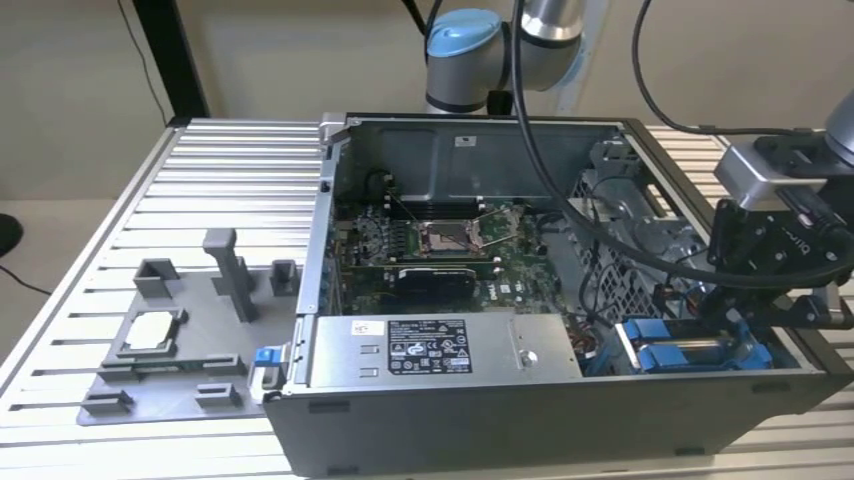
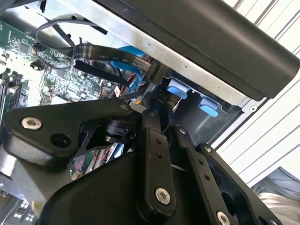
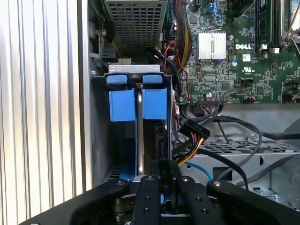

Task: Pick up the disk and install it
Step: 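Insert the first disk wire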

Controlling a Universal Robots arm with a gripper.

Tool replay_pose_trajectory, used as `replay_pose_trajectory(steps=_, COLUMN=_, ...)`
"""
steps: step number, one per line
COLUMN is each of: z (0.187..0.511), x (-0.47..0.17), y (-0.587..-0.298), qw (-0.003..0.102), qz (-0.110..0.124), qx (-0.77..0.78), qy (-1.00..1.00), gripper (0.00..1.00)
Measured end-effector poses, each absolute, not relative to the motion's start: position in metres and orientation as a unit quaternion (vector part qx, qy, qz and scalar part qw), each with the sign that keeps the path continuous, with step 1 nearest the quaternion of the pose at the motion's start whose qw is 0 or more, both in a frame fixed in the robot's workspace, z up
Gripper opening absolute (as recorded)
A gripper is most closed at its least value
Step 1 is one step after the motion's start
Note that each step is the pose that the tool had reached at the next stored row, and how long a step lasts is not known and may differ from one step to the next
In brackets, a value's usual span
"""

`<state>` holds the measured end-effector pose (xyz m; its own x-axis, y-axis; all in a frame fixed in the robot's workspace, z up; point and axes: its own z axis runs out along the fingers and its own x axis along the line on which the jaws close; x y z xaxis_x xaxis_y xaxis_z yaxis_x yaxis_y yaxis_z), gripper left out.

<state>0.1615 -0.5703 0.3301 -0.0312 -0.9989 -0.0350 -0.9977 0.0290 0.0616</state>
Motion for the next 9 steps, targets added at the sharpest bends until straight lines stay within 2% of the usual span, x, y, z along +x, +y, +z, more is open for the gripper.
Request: replay_pose_trajectory(steps=9, z=0.3287, x=0.1615, y=-0.5703, qw=0.009, qz=-0.035, qx=0.696, qy=-0.717, gripper=0.0)
